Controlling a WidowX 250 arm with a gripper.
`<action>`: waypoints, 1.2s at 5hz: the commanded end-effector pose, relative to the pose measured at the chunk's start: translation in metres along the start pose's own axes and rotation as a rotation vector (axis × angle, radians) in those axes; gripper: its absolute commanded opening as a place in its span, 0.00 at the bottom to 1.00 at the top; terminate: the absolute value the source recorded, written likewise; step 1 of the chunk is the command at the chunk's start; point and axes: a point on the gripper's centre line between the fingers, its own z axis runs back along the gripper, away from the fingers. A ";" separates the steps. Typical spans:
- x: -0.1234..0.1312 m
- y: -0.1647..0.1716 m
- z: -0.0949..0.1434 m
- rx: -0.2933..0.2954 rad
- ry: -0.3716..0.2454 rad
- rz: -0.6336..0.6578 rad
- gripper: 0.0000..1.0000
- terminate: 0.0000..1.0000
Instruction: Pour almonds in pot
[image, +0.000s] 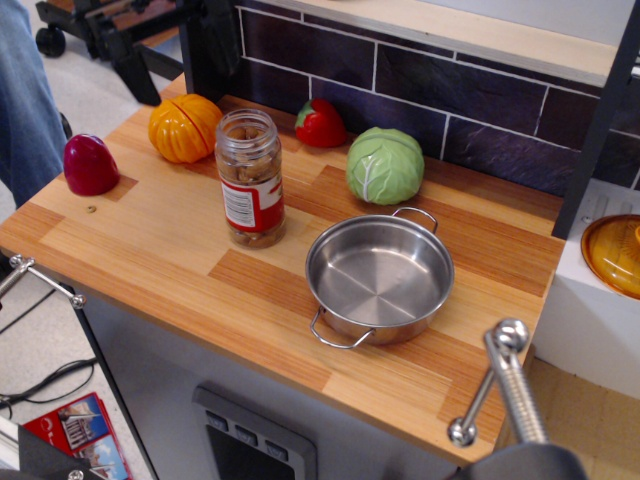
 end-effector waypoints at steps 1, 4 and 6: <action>0.020 -0.001 0.000 -0.023 0.021 0.089 1.00 0.00; 0.049 -0.019 -0.018 -0.054 0.158 0.146 1.00 0.00; 0.030 -0.020 -0.041 -0.009 0.189 0.128 1.00 0.00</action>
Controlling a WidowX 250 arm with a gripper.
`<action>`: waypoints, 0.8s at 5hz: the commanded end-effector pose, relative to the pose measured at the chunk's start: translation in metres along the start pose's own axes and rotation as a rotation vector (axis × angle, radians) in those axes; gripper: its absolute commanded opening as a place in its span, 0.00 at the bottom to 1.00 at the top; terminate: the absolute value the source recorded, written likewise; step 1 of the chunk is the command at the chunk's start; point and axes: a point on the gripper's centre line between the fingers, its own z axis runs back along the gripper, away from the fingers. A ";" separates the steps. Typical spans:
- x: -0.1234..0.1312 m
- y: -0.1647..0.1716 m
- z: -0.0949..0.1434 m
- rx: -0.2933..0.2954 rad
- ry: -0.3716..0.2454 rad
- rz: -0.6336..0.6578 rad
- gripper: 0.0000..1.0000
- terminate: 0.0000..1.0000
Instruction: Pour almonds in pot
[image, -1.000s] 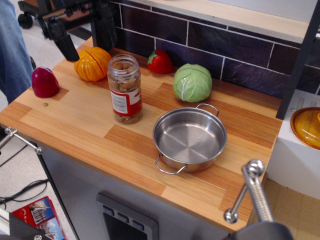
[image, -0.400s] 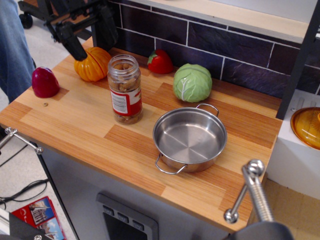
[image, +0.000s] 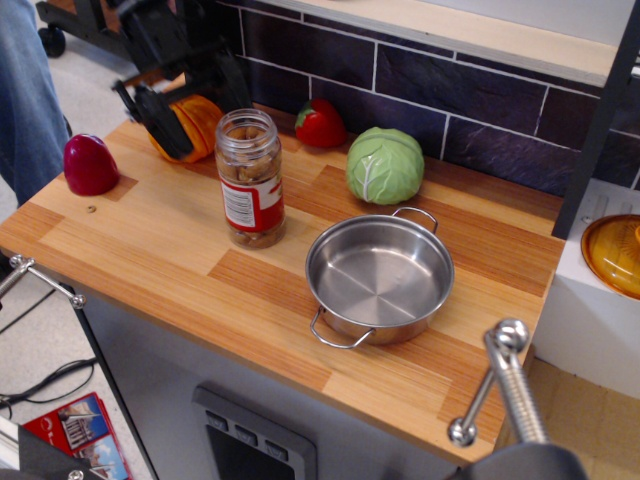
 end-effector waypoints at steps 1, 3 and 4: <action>-0.021 0.004 -0.004 -0.002 -0.024 -0.017 1.00 0.00; -0.037 0.009 -0.025 0.059 0.021 -0.038 1.00 0.00; -0.044 0.006 -0.035 0.067 0.059 -0.046 1.00 0.00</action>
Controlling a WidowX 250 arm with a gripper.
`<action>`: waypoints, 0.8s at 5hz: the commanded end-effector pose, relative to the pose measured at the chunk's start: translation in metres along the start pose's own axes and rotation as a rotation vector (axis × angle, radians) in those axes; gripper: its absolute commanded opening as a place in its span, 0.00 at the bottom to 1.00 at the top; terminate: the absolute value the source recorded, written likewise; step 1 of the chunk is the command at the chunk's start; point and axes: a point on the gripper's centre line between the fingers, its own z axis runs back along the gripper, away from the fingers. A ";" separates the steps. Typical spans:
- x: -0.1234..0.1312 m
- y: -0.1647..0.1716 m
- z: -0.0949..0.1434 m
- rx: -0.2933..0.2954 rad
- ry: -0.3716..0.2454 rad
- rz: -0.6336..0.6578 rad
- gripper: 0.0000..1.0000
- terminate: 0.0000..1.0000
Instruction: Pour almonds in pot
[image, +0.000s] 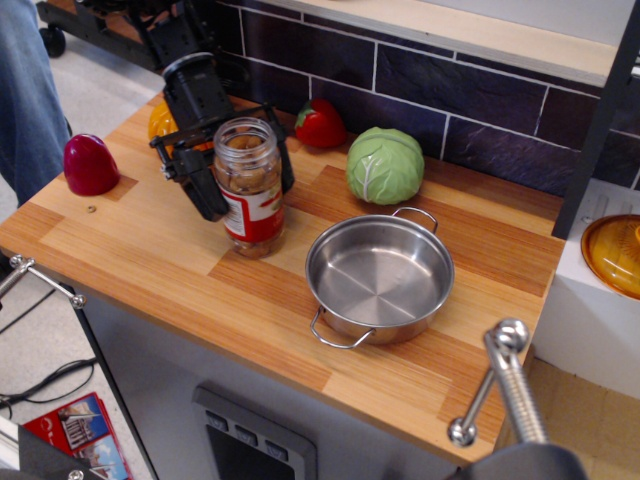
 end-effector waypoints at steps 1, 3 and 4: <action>-0.025 -0.004 0.005 -0.033 -0.019 -0.068 1.00 0.00; -0.027 -0.004 0.010 -0.059 -0.078 -0.053 0.00 0.00; -0.043 -0.011 0.028 -0.116 -0.269 -0.041 0.00 0.00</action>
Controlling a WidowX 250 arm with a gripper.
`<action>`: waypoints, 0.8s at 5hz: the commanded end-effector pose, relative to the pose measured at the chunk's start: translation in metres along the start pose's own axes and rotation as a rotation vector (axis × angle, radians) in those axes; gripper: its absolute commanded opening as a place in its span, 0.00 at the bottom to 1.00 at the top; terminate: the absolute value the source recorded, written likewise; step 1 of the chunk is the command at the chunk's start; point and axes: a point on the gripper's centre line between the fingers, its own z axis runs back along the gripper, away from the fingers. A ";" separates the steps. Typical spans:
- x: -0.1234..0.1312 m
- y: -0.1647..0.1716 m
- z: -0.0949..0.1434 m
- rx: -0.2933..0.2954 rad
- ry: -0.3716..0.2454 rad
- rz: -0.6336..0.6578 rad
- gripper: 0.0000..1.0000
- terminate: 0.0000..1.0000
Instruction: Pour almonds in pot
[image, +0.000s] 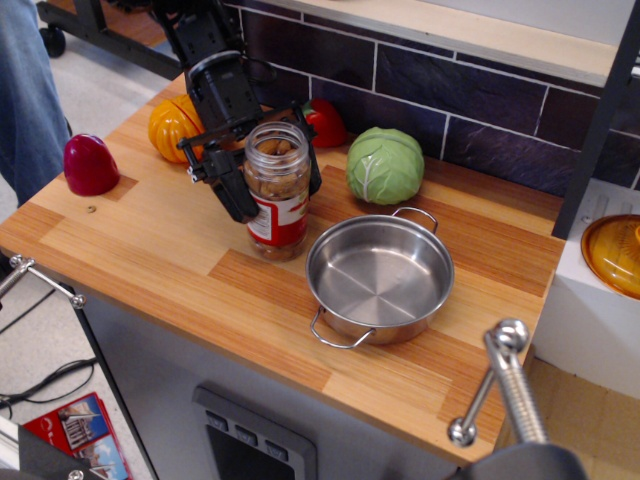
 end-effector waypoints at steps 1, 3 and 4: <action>-0.040 -0.013 0.044 -0.144 -0.366 -0.032 0.00 0.00; -0.068 -0.025 0.036 -0.211 -0.679 -0.067 0.00 0.00; -0.076 -0.027 0.018 -0.244 -0.904 -0.156 0.00 0.00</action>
